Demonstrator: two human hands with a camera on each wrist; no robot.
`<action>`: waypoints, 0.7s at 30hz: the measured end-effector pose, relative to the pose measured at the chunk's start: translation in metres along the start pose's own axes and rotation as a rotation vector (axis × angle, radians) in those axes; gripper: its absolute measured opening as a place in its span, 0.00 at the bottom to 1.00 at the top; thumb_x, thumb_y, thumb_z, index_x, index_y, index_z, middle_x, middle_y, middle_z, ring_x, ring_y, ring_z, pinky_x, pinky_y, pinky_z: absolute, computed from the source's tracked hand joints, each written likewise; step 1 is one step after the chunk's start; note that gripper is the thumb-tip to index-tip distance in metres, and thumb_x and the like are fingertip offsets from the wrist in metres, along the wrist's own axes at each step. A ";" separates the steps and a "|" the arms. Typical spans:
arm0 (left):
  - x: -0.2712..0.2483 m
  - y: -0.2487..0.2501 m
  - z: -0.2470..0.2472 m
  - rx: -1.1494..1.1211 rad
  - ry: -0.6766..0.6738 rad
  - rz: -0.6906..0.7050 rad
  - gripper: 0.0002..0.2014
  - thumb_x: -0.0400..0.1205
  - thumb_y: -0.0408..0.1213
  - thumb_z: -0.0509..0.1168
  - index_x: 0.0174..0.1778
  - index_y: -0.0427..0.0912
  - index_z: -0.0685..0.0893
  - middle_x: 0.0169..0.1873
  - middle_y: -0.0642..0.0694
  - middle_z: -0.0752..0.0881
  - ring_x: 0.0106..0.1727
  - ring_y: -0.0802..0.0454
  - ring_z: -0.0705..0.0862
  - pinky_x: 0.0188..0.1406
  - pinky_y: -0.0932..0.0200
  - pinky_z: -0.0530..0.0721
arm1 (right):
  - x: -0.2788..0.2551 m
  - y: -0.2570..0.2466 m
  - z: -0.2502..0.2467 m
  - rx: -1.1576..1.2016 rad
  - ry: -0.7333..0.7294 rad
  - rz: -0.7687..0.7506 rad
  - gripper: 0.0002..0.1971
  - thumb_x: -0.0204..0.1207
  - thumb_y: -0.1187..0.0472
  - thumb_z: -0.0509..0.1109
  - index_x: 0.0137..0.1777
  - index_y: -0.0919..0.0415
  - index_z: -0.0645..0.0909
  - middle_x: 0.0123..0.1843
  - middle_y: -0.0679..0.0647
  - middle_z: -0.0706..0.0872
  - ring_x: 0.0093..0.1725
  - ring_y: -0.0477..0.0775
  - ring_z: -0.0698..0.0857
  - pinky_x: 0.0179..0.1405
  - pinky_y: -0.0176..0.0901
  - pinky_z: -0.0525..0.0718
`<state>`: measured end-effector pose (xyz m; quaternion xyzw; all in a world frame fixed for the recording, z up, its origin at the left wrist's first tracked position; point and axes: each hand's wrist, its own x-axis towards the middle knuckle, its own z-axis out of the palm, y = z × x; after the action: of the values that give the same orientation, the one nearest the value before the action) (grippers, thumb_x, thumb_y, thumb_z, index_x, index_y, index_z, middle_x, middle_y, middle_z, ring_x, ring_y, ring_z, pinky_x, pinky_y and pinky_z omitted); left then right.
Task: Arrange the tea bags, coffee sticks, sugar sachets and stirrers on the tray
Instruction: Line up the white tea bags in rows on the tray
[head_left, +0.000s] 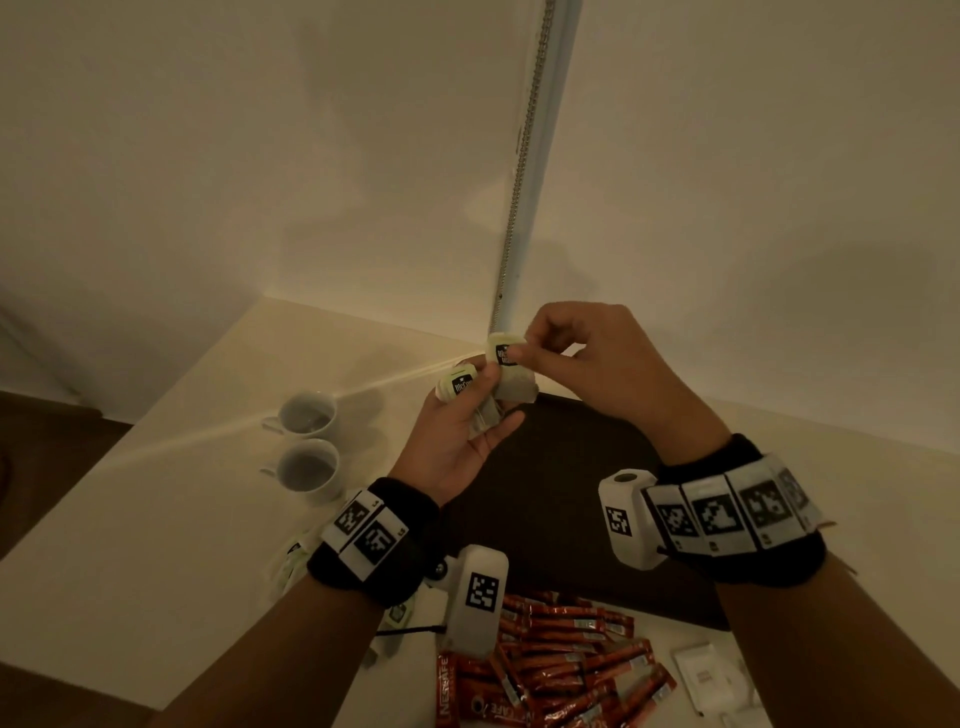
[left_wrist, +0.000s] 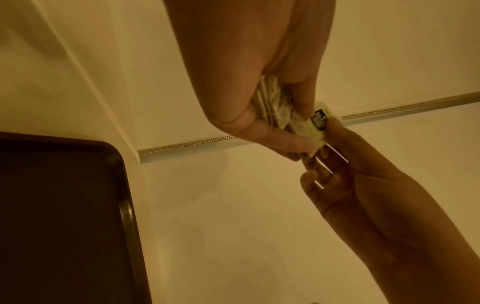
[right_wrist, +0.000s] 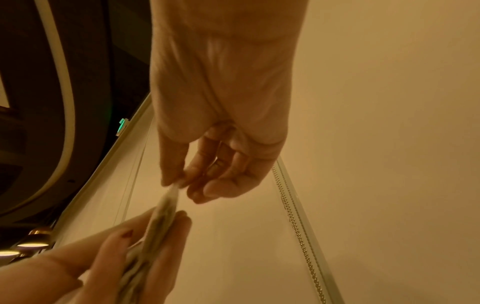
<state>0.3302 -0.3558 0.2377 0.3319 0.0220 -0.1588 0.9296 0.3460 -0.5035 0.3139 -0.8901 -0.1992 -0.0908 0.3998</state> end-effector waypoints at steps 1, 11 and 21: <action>0.000 0.000 0.001 -0.001 -0.001 0.003 0.07 0.75 0.38 0.66 0.48 0.44 0.82 0.40 0.45 0.90 0.40 0.54 0.90 0.29 0.64 0.87 | 0.000 -0.001 0.000 0.020 0.007 0.023 0.09 0.74 0.53 0.73 0.40 0.58 0.84 0.36 0.47 0.86 0.36 0.42 0.83 0.35 0.29 0.79; -0.001 0.001 0.002 -0.002 0.026 0.026 0.04 0.78 0.37 0.65 0.48 0.44 0.82 0.41 0.46 0.91 0.41 0.54 0.90 0.32 0.63 0.87 | -0.001 0.000 0.005 0.092 0.083 0.017 0.05 0.75 0.55 0.72 0.46 0.54 0.86 0.44 0.43 0.86 0.42 0.35 0.83 0.37 0.22 0.76; -0.002 0.002 0.003 0.012 0.023 0.053 0.02 0.81 0.36 0.63 0.46 0.43 0.81 0.42 0.45 0.90 0.42 0.53 0.90 0.32 0.63 0.88 | 0.000 0.005 0.013 0.080 0.088 0.017 0.11 0.74 0.54 0.73 0.37 0.62 0.84 0.33 0.49 0.84 0.33 0.40 0.80 0.32 0.24 0.75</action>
<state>0.3284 -0.3555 0.2416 0.3398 0.0231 -0.1303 0.9311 0.3483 -0.4969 0.3022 -0.8703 -0.1773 -0.1183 0.4440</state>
